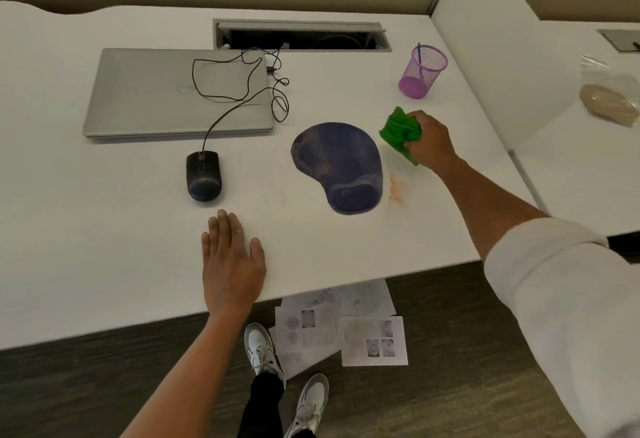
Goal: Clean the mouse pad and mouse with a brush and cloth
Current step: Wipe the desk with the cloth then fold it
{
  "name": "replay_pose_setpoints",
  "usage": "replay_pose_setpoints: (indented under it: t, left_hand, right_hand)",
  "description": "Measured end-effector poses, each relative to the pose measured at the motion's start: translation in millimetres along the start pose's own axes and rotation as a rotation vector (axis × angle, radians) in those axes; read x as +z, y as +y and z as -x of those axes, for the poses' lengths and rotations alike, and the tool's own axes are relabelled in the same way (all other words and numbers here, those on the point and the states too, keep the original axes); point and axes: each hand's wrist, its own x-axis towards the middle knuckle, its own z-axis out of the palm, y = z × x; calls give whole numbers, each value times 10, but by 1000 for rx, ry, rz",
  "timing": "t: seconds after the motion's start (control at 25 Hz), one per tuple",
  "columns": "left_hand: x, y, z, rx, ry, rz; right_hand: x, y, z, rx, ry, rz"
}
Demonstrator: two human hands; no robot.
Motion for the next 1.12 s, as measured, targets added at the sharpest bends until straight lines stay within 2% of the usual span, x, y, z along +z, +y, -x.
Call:
replay_pose_setpoints:
  t: [0.16, 0.32, 0.84, 1.12]
  left_hand:
    - [42, 2, -39, -22, 22, -13]
    - [41, -9, -46, -19, 8, -36]
    - [4, 26, -43, -26, 10, -39]
    - [1, 44, -25, -27, 8, -57]
  right_hand:
    - [278, 150, -478, -13, -36, 179]
    - [382, 257, -421, -67, -46, 211]
    - [263, 474, 536, -195, -132, 199]
    - [155, 478, 1582, -283, -254, 185]
